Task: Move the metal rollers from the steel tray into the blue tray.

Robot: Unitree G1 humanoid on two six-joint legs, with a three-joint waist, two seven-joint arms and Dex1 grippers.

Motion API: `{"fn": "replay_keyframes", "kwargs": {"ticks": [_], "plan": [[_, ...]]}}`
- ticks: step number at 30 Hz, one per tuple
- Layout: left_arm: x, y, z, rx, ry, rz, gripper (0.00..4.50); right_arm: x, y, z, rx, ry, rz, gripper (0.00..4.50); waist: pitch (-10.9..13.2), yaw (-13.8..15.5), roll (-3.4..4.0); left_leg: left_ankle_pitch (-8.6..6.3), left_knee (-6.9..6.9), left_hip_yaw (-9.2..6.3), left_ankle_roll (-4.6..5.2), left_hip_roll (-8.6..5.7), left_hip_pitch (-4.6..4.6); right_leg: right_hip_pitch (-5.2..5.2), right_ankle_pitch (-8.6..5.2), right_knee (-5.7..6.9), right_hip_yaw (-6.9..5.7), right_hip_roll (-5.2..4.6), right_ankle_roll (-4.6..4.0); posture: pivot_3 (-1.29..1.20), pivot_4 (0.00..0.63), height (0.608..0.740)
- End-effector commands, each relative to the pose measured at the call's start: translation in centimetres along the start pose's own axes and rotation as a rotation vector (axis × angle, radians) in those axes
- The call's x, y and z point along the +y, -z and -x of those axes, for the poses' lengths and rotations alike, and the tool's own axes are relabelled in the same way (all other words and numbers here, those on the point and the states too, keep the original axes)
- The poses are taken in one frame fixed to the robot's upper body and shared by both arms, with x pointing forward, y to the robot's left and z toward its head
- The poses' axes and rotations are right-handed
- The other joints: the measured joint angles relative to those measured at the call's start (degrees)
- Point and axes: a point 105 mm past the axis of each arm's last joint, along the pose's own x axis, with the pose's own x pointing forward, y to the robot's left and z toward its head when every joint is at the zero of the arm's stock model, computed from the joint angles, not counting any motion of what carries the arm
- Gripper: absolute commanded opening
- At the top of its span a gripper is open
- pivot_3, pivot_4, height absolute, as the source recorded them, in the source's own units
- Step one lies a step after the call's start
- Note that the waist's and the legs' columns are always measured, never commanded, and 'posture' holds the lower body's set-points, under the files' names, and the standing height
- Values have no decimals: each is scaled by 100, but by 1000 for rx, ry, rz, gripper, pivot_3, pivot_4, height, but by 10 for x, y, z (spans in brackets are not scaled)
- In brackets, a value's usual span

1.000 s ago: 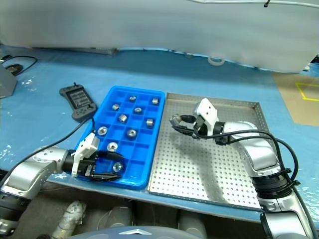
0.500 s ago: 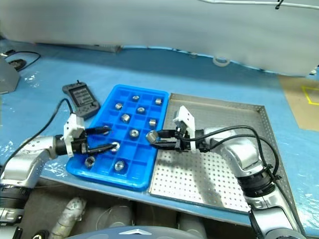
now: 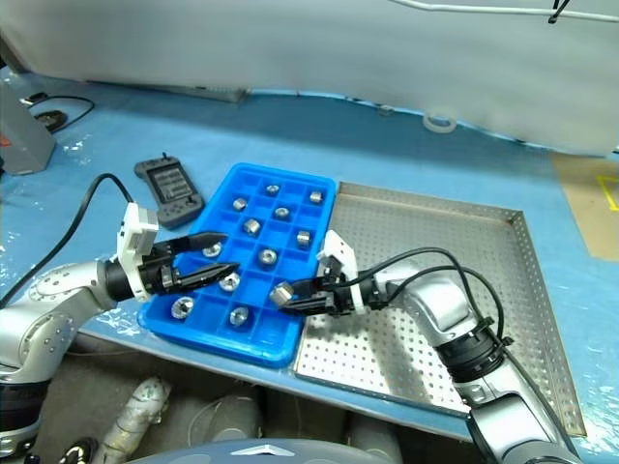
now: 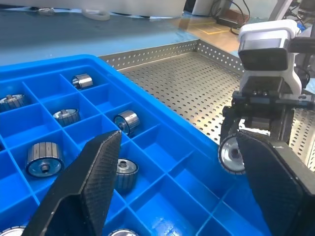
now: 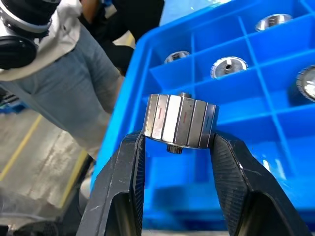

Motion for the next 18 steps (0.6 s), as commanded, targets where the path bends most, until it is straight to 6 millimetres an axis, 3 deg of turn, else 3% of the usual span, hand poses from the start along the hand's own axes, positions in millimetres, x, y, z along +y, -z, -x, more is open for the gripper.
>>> {"fn": "replay_keyframes", "kwargs": {"ticks": [1, 6, 13, 18], "plan": [[-3, -14, 1, -25, -4, -42, 3921, -7, -11, -2, -11, 17, 68, 1570, 0, 33, 1, 3, 0, 0, -4, -1, -1, -2, 0, 1, 1, 0, 0, 215, 150, 740], [-2, -15, -2, -27, -15, -41, 3921, -21, -6, -2, 18, 70, 117, 1570, -3, 69, -5, 14, -2, -2, -22, -1, -8, -4, 0, -1, -4, 1, 1, 214, 150, 740], [3, -16, -6, -42, -34, -39, 3962, -18, 8, 8, 59, 61, 97, 3737, -7, 65, -11, 6, -1, -6, -9, -9, -8, 4, 1, -2, -6, 0, 2, 194, 150, 740], [4, -18, -11, -48, -16, -36, 3962, -22, -1, 15, 39, 114, 124, 3737, -6, 68, -9, 9, 3, -6, -15, -9, 1, 10, 0, -2, -3, -1, 2, 169, 150, 740]]}}
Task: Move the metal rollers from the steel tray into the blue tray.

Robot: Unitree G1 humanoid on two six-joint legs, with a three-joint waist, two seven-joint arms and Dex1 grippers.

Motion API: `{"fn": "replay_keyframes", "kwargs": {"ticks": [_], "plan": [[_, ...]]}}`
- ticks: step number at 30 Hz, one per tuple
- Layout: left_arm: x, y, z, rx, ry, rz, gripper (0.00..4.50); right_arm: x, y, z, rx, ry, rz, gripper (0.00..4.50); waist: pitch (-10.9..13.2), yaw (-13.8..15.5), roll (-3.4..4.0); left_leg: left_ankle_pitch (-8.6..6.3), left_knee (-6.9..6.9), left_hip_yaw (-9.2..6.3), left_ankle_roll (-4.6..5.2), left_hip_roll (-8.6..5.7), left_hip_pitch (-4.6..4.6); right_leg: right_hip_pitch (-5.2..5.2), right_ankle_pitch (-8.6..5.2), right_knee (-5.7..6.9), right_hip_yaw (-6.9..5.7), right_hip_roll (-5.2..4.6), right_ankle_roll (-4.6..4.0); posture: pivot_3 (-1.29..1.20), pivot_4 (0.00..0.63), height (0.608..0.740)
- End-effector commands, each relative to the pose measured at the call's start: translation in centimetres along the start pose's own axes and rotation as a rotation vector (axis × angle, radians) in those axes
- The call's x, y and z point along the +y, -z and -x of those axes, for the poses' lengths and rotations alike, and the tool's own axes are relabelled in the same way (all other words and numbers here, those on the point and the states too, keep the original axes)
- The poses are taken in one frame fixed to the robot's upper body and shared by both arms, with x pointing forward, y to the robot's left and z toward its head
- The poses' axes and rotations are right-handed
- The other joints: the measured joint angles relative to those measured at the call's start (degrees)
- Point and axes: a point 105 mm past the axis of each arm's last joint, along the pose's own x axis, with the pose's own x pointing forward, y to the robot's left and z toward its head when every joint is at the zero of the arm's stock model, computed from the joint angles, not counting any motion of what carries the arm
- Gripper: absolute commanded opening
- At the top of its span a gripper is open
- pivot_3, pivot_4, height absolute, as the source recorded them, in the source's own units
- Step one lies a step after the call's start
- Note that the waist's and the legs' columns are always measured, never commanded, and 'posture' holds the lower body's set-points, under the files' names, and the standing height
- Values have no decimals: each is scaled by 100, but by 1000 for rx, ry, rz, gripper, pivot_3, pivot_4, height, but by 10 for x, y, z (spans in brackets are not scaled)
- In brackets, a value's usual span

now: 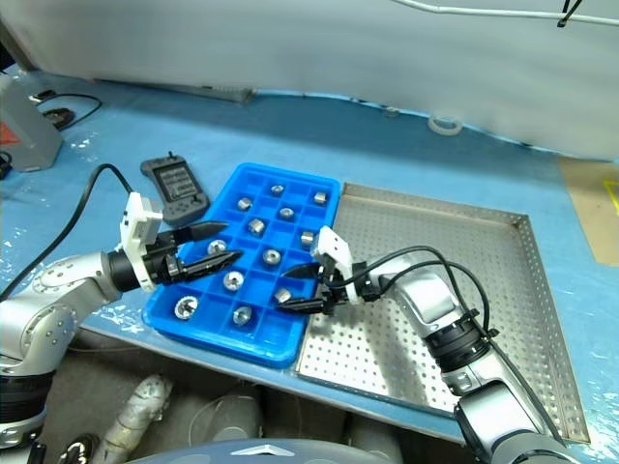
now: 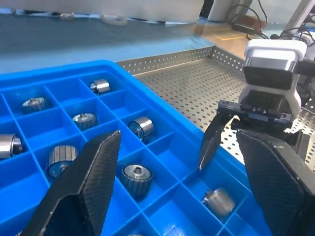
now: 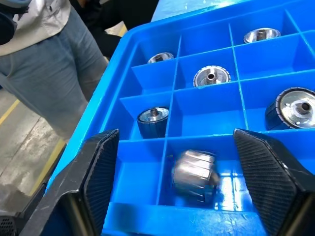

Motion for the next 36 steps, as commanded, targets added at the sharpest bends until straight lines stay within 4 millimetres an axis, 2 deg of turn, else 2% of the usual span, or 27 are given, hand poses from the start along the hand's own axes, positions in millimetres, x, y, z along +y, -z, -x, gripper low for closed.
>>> {"fn": "replay_keyframes", "kwargs": {"ticks": [1, 4, 7, 9, 12, 15, 17, 20, 24, 26, 29, 36], "plan": [[-2, -8, -6, -31, 28, -24, 3962, -7, -4, 14, -5, 67, 3, 3737, 1, 7, 1, 0, 1, 0, -1, 0, 1, 2, 0, 0, 0, 0, 0, 166, 150, 740], [0, -10, -10, -44, 35, -26, 3962, -13, -21, 27, -63, 104, 8, 3737, 1, 0, 1, 1, 6, 0, -1, -2, -1, 3, 0, 0, 3, -1, 0, 147, 150, 740], [7, -17, -18, -100, 37, -7, 3962, -32, -55, 63, -172, 266, 69, 3737, -1, -5, -3, 3, 7, 1, -2, -1, -5, -4, 0, 2, 4, 0, 0, 127, 150, 740], [18, -22, -24, -137, 11, -13, 3962, -39, -65, 84, -213, 350, 110, 3737, 2, 1, 3, 4, 9, 2, -3, -4, -9, -6, 1, 4, 5, 0, -1, 108, 150, 740], [36, -23, -45, -179, -53, -43, 3962, -51, -72, 118, -275, 519, 132, 3737, -5, -9, -8, 4, 9, 2, -1, -3, -6, -2, 2, 2, 4, 4, 0, 80, 150, 740], [55, -29, -70, -259, -140, -7, 3962, -65, -61, 139, -282, 713, 125, 3737, -8, -39, -12, 1, 9, 1, 4, -5, -8, -1, 3, 1, 5, 4, 3, 8, 150, 740], [59, -32, -80, -300, -159, 30, 3962, -65, -56, 142, -304, 775, 113, 3737, -11, -111, -17, -2, 15, 2, 10, -8, -17, -6, 7, 2, 7, 2, 8, -11, 150, 740], [51, -29, -91, -319, -124, 52, 3962, -55, -47, 137, -362, 823, 58, 3737, -11, -211, -17, -3, 17, 2, 15, -9, -23, -10, 19, 1, 4, 6, 29, -32, 150, 740], [45, -20, -96, -302, -90, 46, 3962, -45, -36, 134, -343, 845, 35, 3737, -8, -316, -12, 1, 12, 4, 27, -5, -25, -14, 18, -7, 2, 13, 29, -36, 150, 740], [46, -15, -97, -286, -93, 36, 3962, -49, -37, 139, -329, 871, 43, 3737, -8, -351, -11, -9, 11, 5, 24, -1, -20, -11, 7, -15, 4, 10, 11, -33, 150, 740], [42, -19, -98, -306, -77, 37, 3962, -57, -44, 146, -334, 890, 56, 3737, -3, -342, -4, -10, 12, 9, 24, 0, -15, -6, 6, -20, 8, 1, 10, -10, 150, 740], [44, -21, -97, -353, -134, 50, 3962, -64, -49, 137, -325, 858, 69, 3737, -1, -287, 0, -3, 16, 9, 22, -2, -16, 1, 6, -17, 7, -3, 10, 24, 150, 740]]}}
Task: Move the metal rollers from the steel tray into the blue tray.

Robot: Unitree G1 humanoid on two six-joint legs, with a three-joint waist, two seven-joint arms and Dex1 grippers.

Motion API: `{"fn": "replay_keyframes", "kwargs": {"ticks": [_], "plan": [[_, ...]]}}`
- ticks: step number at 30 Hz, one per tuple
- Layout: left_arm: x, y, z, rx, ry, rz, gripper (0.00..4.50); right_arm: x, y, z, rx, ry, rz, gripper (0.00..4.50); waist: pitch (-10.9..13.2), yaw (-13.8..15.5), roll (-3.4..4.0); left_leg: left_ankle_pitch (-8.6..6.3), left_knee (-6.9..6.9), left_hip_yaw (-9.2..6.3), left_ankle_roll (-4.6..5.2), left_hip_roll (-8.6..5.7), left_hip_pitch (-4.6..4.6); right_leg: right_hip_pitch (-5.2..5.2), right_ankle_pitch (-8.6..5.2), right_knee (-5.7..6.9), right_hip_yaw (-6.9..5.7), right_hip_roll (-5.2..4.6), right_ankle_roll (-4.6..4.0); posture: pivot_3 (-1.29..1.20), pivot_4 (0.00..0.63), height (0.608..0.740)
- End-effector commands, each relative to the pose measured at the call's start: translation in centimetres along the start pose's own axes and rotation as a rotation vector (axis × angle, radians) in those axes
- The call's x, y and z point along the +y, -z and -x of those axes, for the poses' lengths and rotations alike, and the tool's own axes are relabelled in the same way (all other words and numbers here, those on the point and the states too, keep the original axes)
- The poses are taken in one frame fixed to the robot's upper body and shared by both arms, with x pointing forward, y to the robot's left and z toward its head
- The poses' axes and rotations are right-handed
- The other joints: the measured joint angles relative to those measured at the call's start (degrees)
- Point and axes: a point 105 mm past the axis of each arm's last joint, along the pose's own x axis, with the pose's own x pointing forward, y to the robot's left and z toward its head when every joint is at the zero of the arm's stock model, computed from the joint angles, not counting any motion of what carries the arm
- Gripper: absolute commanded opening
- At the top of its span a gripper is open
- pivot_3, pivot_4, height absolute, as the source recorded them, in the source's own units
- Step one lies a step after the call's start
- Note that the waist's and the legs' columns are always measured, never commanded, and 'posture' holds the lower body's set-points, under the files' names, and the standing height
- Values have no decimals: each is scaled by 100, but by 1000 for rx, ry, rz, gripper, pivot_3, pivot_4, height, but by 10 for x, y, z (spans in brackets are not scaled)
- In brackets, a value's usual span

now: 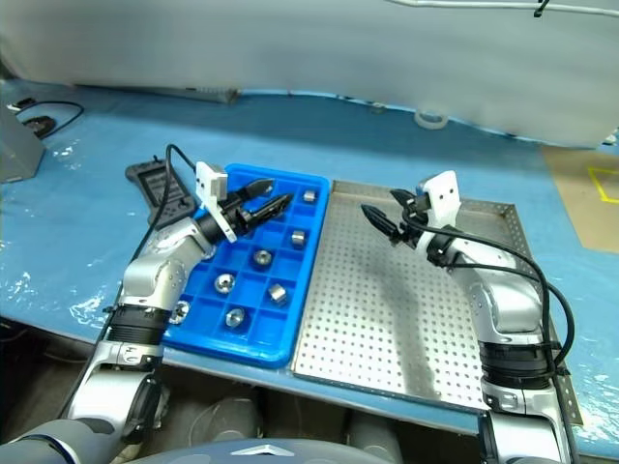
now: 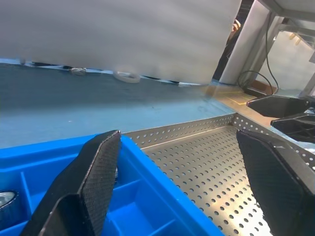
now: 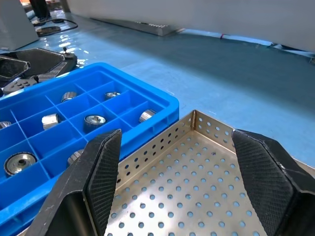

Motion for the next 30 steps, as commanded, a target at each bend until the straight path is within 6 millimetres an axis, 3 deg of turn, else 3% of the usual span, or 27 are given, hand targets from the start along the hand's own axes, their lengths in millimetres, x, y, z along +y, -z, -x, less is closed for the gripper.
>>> {"fn": "replay_keyframes", "kwargs": {"ticks": [1, 7, 30], "plan": [[-3, -16, 0, -82, -16, -20, 3962, 0, -10, -3, -34, -15, 32, 3737, 1, 5, 2, -1, 0, 0, 2, -1, -4, -3, 0, -1, 0, 0, 0, 28, 150, 740], [-10, -15, 2, -69, 16, -27, 3962, -1, -11, -6, -38, -21, 35, 3737, 2, -1, 3, -10, -4, 0, 22, -1, -9, -9, 1, 0, -4, 1, 1, 32, 150, 740], [-10, -18, 0, -58, 7, -74, 3962, 7, -7, -26, -58, -46, 37, 3737, 5, 1, 8, -11, -4, -1, 18, -2, -9, -8, 1, -3, -3, 0, 0, 91, 150, 740]]}}
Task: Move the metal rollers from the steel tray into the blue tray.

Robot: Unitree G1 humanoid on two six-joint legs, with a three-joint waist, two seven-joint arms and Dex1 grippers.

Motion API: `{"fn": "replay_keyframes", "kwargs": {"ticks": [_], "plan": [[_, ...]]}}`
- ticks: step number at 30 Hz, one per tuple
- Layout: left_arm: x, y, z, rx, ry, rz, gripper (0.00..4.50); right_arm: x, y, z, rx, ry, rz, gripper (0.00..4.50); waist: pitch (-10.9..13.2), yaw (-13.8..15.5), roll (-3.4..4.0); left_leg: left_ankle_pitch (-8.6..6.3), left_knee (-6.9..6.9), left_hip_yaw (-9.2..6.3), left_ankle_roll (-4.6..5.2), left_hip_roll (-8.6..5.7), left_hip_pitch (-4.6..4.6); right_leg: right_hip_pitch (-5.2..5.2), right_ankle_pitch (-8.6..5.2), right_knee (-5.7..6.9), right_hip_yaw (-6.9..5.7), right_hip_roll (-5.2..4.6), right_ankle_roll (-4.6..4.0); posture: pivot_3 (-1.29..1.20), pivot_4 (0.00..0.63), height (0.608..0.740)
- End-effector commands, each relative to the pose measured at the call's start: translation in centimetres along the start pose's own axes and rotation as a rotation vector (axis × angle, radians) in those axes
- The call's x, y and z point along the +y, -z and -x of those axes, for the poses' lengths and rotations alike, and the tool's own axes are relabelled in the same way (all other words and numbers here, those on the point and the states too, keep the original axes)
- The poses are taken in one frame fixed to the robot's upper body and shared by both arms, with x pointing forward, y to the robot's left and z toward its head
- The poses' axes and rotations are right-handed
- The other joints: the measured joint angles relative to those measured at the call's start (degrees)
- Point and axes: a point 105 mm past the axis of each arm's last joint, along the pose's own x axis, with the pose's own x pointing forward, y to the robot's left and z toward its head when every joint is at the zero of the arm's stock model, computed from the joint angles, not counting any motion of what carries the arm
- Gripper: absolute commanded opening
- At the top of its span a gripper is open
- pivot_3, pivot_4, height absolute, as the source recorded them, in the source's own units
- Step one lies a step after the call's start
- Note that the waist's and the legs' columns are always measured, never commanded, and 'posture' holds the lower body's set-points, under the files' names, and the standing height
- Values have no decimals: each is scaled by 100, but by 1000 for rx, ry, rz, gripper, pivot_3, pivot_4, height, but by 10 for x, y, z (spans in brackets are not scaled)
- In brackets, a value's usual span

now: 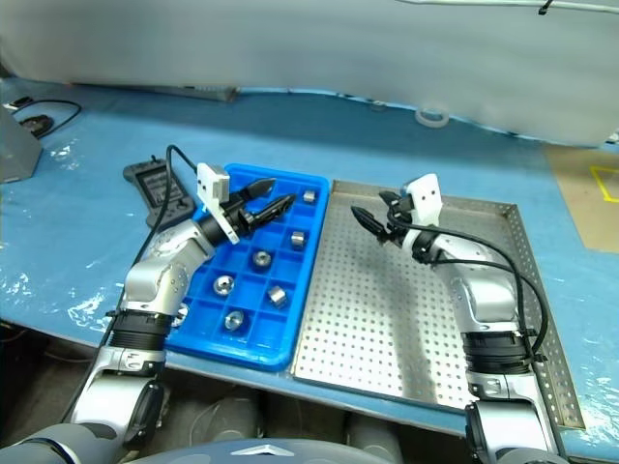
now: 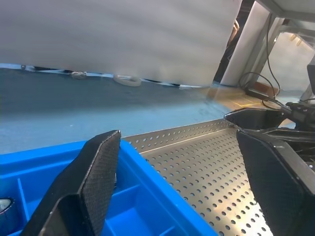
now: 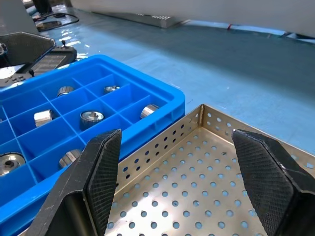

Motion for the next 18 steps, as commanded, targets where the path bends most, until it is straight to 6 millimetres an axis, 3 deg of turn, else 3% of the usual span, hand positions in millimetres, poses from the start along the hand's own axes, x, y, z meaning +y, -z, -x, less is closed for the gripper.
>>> {"fn": "replay_keyframes", "kwargs": {"ticks": [1, 8, 18], "plan": [[-2, -17, 0, -54, -7, -47, 3962, 2, -20, -6, -61, -24, 46, 3737, 1, 6, 1, 0, 0, 0, 0, 0, 0, 0, 0, 0, 0, 0, 0, 91, 150, 740], [2, -17, 10, -37, -24, -59, 3962, -1, -22, -8, -63, -32, 54, 3737, 1, 60, 2, -1, -2, 0, 1, 0, -1, 0, 0, 0, -1, 0, 0, 102, 150, 740], [1, -16, 5, -47, -30, -55, 3962, 1, -19, -9, -51, -34, 50, 3737, 2, 123, 3, -1, -2, 0, 0, -1, 0, 0, 0, 0, -1, 0, 0, 113, 150, 740]]}}
